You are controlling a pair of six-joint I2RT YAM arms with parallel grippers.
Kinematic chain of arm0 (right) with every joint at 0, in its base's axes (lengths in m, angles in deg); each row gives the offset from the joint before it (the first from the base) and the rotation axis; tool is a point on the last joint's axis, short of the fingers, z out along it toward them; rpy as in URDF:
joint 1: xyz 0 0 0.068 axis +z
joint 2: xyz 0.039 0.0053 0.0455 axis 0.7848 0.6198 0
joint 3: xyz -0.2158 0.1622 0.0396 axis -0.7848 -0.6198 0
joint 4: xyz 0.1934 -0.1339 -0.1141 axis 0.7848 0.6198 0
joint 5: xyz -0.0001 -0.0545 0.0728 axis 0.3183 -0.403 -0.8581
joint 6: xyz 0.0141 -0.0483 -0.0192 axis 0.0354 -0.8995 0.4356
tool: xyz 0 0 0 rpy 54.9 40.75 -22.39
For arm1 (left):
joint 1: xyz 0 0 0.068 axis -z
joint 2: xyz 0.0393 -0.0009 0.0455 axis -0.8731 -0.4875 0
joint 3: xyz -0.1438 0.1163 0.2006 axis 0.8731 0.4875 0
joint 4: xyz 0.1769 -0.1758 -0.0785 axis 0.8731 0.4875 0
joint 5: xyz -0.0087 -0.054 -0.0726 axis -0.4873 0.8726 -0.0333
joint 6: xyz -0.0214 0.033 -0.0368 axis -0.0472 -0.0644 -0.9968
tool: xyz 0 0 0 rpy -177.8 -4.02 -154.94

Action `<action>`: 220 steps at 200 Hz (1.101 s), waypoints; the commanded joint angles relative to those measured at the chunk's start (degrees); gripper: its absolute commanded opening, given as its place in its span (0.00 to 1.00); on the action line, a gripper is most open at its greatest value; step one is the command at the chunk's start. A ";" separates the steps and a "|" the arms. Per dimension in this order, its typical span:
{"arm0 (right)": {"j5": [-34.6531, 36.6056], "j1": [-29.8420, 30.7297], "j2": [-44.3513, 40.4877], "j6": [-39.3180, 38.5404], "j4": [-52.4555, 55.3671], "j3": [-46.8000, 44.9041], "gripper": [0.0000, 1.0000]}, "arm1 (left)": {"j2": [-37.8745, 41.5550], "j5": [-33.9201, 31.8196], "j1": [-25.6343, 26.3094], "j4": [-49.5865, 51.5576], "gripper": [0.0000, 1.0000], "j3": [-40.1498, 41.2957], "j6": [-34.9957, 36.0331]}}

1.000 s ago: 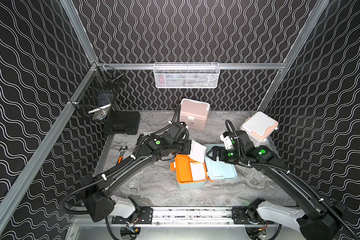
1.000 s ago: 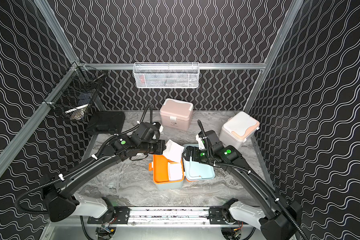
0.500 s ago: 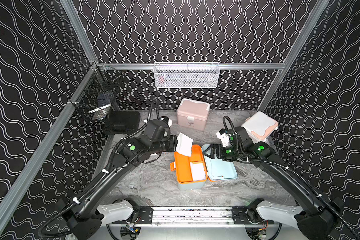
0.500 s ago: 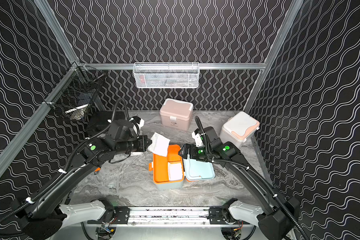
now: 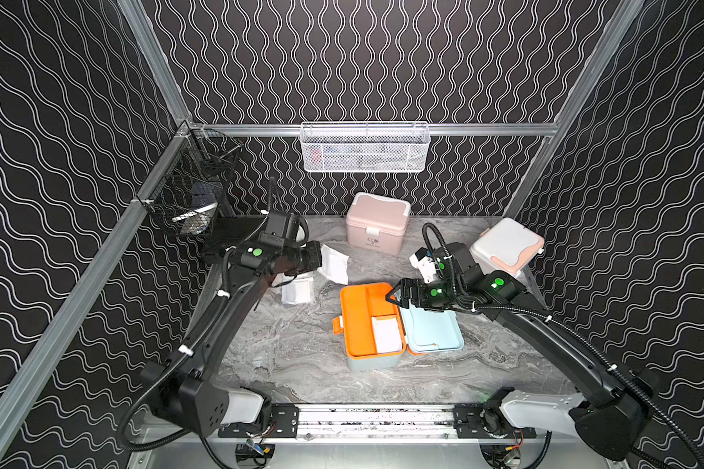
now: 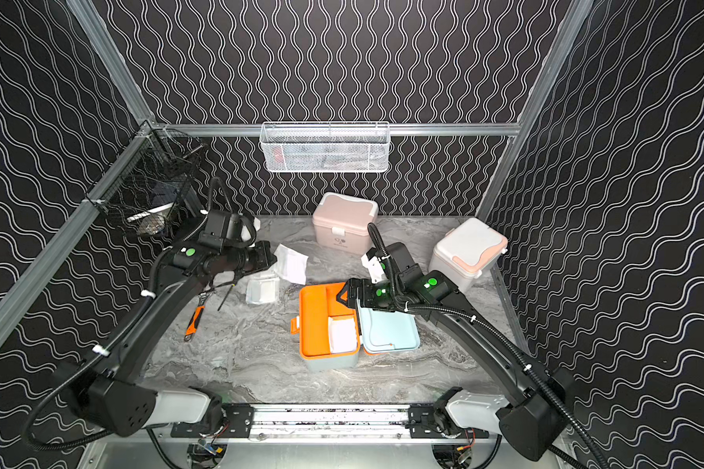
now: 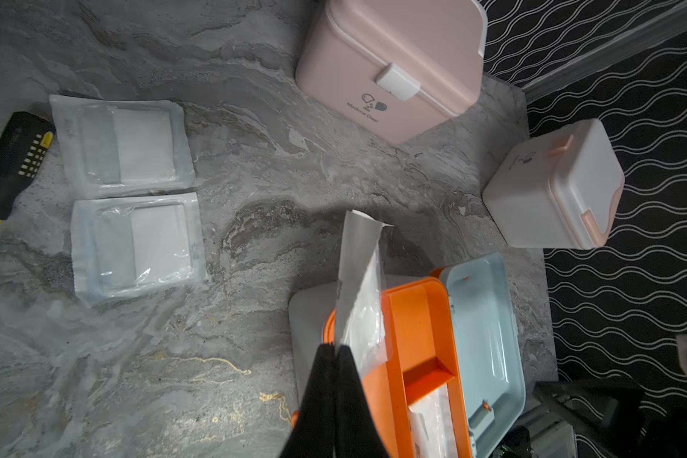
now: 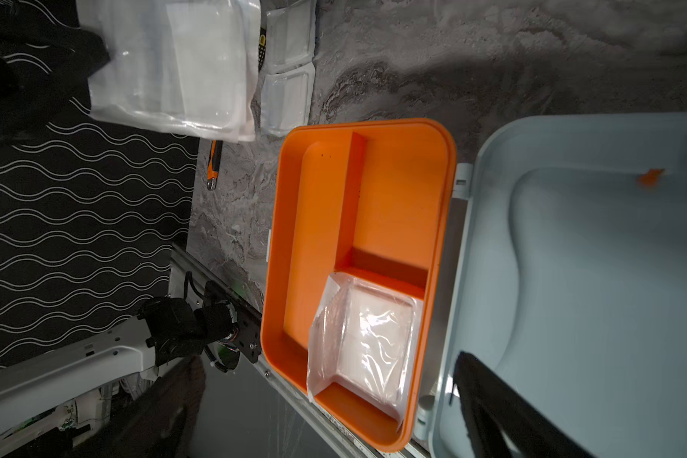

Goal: Open first aid kits and take out gauze
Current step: Place the gauze at the center of the board.

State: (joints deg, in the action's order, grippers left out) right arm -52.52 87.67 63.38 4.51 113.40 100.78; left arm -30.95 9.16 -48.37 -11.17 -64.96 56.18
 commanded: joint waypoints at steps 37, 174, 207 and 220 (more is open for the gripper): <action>1.37 0.07 1.29 -2.12 0.96 1.06 1.00 | -13.58 8.09 -6.37 -9.19 0.00 -2.43 0.41; 2.23 0.07 0.09 -3.01 1.34 -1.10 1.00 | -42.35 5.05 -11.38 -10.10 0.00 -17.53 0.97; 2.32 0.07 0.06 -2.93 1.55 -1.51 1.00 | -43.36 2.87 -11.81 -9.24 0.00 -17.20 1.94; 2.21 0.07 0.14 -2.84 1.48 -1.68 1.00 | -43.67 2.86 -11.83 -9.83 0.00 -16.55 1.97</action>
State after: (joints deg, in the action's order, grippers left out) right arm -50.60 87.69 63.51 1.86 114.12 99.42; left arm -73.95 13.44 -60.02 -20.97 -82.14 56.24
